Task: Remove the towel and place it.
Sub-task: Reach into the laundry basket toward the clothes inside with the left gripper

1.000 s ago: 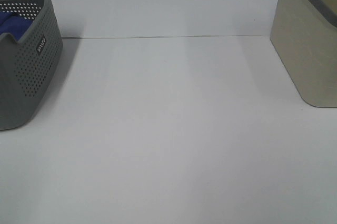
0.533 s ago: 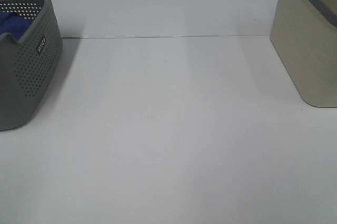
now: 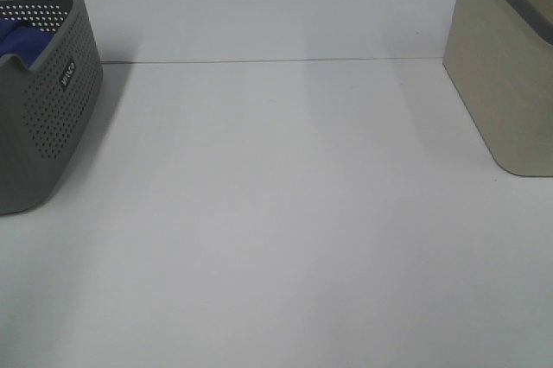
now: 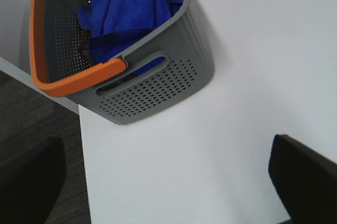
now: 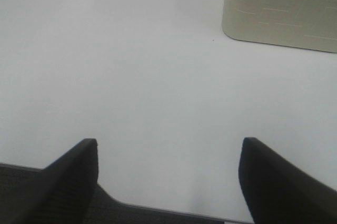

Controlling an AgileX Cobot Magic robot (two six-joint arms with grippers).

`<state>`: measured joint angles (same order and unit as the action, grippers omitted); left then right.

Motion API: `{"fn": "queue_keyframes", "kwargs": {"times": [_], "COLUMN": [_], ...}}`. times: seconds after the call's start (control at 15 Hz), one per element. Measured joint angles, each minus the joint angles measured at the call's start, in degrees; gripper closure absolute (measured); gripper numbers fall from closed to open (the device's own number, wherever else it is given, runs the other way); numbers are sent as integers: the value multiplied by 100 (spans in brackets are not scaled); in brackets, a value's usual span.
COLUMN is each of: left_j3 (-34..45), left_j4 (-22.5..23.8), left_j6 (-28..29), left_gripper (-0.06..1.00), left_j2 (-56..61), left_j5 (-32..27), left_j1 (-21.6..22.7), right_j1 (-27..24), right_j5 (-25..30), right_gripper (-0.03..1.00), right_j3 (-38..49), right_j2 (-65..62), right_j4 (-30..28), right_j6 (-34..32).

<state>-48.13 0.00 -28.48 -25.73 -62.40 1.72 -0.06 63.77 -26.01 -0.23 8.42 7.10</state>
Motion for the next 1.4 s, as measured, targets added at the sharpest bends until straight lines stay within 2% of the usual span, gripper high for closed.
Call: {"fn": "queue_keyframes", "kwargs": {"times": [0.13,0.33,0.47,0.67,1.07,1.4], "left_j3": [-372,-1484,-2521,-3489,-4819,-4905], "left_j4": [40,350,900,1473,1553,1558], "left_j6": [-630,-2143,-2349,-2704,-3443,-4011], "left_gripper": [-5,-5,-5,-5,-5,-5], "left_j2": [-785,-2424,-3570,-4962,-7110,-8291], "left_j5": [195,258,435,350,327,327], "left_j1": [0,0,0,0,338,831], "right_j1": [0,0,0,0,0,0], "right_j5": [0,0,0,0,0,0], "right_gripper": [24,24,24,24,24,24], "right_j3": [0,0,0,0,0,0], "right_j2": [0,0,0,0,0,0], "right_j4": [0,0,0,0,0,0], "right_j6": [0,0,0,0,0,0]}}
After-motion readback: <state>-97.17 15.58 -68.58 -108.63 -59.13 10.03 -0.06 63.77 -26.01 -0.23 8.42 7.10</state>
